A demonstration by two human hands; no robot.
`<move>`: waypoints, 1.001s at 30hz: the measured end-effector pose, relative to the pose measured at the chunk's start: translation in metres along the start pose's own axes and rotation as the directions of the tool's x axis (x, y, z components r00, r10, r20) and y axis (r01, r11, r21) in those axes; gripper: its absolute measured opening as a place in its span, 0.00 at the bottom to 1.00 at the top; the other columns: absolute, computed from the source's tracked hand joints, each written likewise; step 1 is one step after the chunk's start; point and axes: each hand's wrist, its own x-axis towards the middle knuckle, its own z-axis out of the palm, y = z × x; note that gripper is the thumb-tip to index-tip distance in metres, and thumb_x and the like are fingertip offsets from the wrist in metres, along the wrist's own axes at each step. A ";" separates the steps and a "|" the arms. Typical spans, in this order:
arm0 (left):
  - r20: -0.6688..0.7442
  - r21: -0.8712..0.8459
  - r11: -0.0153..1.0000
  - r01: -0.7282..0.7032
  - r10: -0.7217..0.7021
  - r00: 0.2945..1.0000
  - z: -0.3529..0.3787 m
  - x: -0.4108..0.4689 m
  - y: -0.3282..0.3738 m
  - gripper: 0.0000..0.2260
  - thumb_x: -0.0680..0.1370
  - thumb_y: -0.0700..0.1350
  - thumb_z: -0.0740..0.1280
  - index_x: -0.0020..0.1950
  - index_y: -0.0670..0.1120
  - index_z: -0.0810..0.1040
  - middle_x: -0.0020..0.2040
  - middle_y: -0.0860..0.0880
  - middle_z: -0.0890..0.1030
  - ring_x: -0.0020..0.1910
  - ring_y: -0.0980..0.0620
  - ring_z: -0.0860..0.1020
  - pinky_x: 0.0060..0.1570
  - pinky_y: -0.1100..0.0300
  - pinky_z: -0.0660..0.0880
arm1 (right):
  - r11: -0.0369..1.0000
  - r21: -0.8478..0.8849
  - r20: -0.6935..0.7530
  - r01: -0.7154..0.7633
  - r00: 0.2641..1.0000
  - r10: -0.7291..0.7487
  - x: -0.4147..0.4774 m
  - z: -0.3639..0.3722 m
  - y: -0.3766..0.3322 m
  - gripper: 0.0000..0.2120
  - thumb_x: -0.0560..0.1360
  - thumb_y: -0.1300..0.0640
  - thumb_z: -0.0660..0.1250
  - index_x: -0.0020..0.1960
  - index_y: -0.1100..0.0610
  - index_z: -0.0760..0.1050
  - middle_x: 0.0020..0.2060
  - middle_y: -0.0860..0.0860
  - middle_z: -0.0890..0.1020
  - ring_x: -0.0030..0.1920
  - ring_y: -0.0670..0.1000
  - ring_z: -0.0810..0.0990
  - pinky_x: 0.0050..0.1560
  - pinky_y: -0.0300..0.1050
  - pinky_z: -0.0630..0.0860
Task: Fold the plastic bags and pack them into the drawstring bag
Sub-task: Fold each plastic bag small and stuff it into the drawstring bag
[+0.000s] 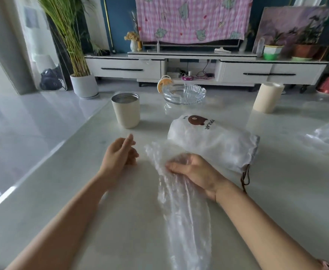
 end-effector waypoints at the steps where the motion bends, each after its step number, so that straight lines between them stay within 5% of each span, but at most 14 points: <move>1: 0.088 -0.116 0.991 0.067 -0.057 0.994 0.001 -0.001 -0.003 0.16 0.76 0.56 0.60 0.49 0.42 0.73 0.32 0.47 0.78 0.26 0.53 0.76 0.26 0.65 0.73 | 0.998 0.043 -0.088 0.055 0.995 -0.051 0.004 0.001 0.004 0.03 0.73 0.62 0.69 0.42 0.59 0.76 0.32 0.50 0.80 0.31 0.44 0.79 0.35 0.36 0.75; 3: 0.314 -0.153 0.965 0.210 -0.154 0.937 0.011 -0.007 -0.004 0.23 0.71 0.59 0.62 0.54 0.42 0.73 0.41 0.44 0.79 0.33 0.52 0.79 0.31 0.61 0.77 | 0.991 0.004 -0.193 0.137 0.972 -0.134 0.010 0.005 0.008 0.03 0.74 0.62 0.69 0.42 0.59 0.76 0.31 0.50 0.79 0.29 0.43 0.77 0.34 0.34 0.75; 5: 0.396 0.014 0.985 0.170 -0.162 0.904 0.018 -0.014 -0.008 0.22 0.70 0.56 0.69 0.55 0.41 0.74 0.41 0.46 0.79 0.35 0.54 0.79 0.33 0.62 0.76 | 0.983 -0.060 -0.208 0.172 0.961 -0.181 0.012 0.010 0.010 0.03 0.74 0.62 0.68 0.42 0.59 0.76 0.31 0.49 0.79 0.30 0.43 0.77 0.33 0.33 0.74; 10: 0.345 0.102 0.994 0.032 -0.066 0.936 0.021 -0.014 -0.011 0.10 0.75 0.39 0.67 0.52 0.33 0.76 0.39 0.43 0.81 0.33 0.49 0.78 0.30 0.60 0.77 | 0.982 0.023 -0.208 0.189 0.961 -0.181 0.011 0.010 0.009 0.03 0.75 0.60 0.67 0.43 0.54 0.78 0.36 0.48 0.82 0.36 0.46 0.81 0.35 0.37 0.75; 16: 0.310 0.049 0.998 -0.029 0.013 0.951 0.017 -0.016 -0.008 0.03 0.77 0.36 0.65 0.48 0.39 0.77 0.37 0.47 0.78 0.32 0.55 0.76 0.32 0.65 0.75 | 0.972 0.219 -0.183 0.083 0.982 -0.042 0.011 0.006 0.006 0.13 0.72 0.72 0.63 0.40 0.56 0.79 0.37 0.52 0.82 0.37 0.49 0.79 0.43 0.42 0.76; 23: 0.245 0.013 0.999 -0.053 0.049 0.968 0.011 -0.013 -0.008 0.06 0.77 0.36 0.63 0.52 0.35 0.76 0.44 0.40 0.75 0.40 0.47 0.73 0.35 0.66 0.75 | 0.985 0.138 -0.124 0.102 0.989 -0.085 0.003 0.013 0.008 0.07 0.73 0.63 0.68 0.51 0.56 0.77 0.42 0.52 0.82 0.42 0.48 0.81 0.42 0.40 0.76; 27: 0.240 0.020 0.998 -0.059 0.052 0.969 0.013 -0.014 -0.006 0.06 0.78 0.32 0.61 0.47 0.37 0.78 0.42 0.40 0.77 0.42 0.45 0.75 0.41 0.58 0.75 | 0.977 0.124 -0.235 0.174 0.962 -0.142 0.007 0.013 0.008 0.09 0.73 0.68 0.67 0.40 0.55 0.80 0.37 0.52 0.82 0.39 0.49 0.80 0.43 0.41 0.76; 30: 0.232 -0.169 0.984 0.059 -0.018 0.973 0.015 -0.015 -0.001 0.10 0.79 0.37 0.56 0.51 0.40 0.78 0.44 0.41 0.82 0.45 0.45 0.79 0.47 0.54 0.76 | 0.979 0.061 -0.230 0.197 0.957 -0.178 0.006 0.010 0.006 0.20 0.74 0.70 0.63 0.29 0.52 0.81 0.33 0.49 0.82 0.37 0.49 0.79 0.43 0.41 0.76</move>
